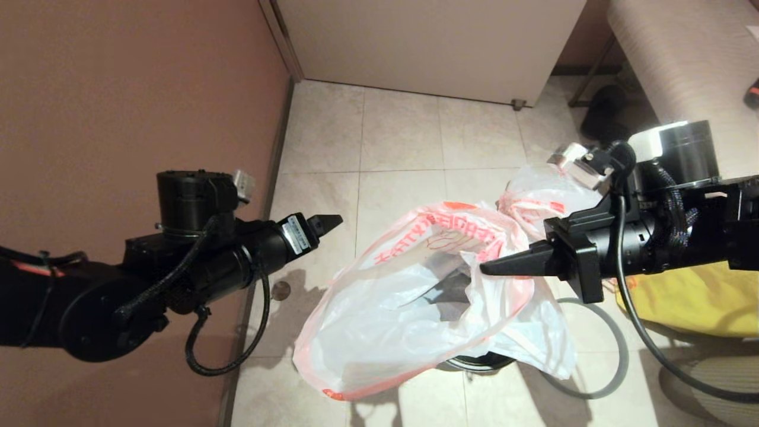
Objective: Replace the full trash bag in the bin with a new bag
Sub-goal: Put the new garbage bag on the trash can
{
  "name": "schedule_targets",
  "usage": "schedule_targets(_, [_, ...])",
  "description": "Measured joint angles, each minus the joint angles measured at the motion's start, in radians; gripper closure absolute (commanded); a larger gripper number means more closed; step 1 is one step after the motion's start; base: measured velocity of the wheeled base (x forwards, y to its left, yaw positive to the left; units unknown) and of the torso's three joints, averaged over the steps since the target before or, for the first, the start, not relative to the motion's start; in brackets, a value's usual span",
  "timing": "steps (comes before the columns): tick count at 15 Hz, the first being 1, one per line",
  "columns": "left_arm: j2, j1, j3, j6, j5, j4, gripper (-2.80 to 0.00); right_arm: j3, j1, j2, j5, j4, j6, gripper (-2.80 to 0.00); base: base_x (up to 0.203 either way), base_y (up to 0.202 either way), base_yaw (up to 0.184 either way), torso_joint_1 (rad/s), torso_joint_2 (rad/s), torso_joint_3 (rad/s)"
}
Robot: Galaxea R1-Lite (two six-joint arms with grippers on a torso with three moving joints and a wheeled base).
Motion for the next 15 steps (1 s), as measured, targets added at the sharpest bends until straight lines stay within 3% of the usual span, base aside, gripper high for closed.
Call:
schedule_targets(3, [-0.041,-0.011,-0.003,0.003,0.000,0.012,-2.80,0.062,0.026,-0.019,0.023,-0.209,0.165,0.00,0.000,0.000,0.000,0.000,0.00,0.000])
schedule_targets(9, [-0.179,-0.036,-0.047,0.036,-0.007,0.128,-2.80,0.153,0.063,0.024,0.021,-0.880,0.635,0.00,0.000,0.000,0.000,0.000,0.00,0.000])
schedule_targets(11, [-0.196,-0.045,-0.051,0.037,-0.006,0.128,-2.80,0.213,0.053,0.025,0.022,-1.053,0.699,0.00,0.000,0.000,0.000,0.000,0.00,0.000])
schedule_targets(15, [-0.193,-0.055,-0.051,0.036,-0.008,0.129,-2.80,0.419,0.022,0.068,0.026,-1.278,0.665,0.00,0.000,0.000,0.000,0.000,0.00,0.000])
